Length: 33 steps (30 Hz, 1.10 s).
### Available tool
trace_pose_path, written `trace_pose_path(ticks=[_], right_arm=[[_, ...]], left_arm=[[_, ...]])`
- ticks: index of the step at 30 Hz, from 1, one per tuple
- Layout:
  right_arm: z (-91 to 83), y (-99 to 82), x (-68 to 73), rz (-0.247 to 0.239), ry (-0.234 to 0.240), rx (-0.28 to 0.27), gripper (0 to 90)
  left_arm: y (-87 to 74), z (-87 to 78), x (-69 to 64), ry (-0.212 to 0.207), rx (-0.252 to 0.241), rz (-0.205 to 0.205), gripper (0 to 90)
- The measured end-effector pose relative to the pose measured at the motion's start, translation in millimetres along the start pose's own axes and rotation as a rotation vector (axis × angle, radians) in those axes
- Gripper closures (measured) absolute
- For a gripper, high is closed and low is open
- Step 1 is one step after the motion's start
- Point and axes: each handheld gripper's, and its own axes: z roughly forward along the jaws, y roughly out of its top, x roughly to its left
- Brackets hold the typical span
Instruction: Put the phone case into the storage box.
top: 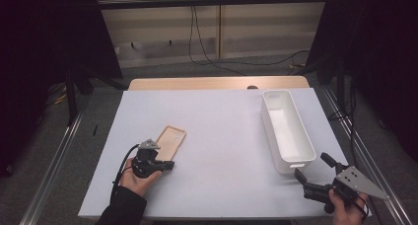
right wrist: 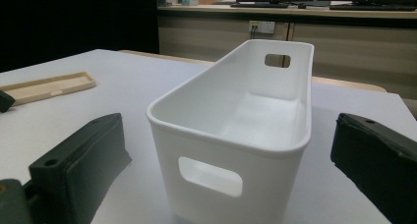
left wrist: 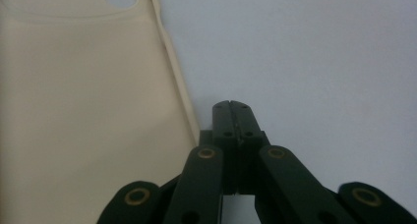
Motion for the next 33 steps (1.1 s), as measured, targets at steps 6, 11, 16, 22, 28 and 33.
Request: trace_pose_path(ticks=[6,11,16,22,28,33], right_arm=[[0.0,0.0,-0.2,-0.001,-0.001,0.000,0.0],[0.0,0.0,0.1,0.001,-0.002,0.000,0.0],[0.0,-0.1,-0.1,0.000,-0.002,0.001,0.0],[0.0,-0.1,0.0,0.000,-0.002,0.000,0.0],[0.1,-0.1,-0.1,0.000,-0.002,-0.001,0.0],[-0.2,0.0,-0.3,0.000,-0.003,-0.001,0.0]], left_arm=[[-3.6,-4.0,1.6,0.010,-0.006,-0.004,90.0],[-5.9,-7.1,1.6,0.015,-0.015,0.002,90.0],[-6.4,-9.3,1.2,0.022,-0.035,0.009,90.0],[-5.4,-14.8,-1.6,0.021,-0.087,0.024,90.0],[-3.0,-23.3,-5.3,0.038,-0.166,0.073,86.4],[-3.1,-27.3,-6.1,0.047,-0.205,0.092,84.5]])
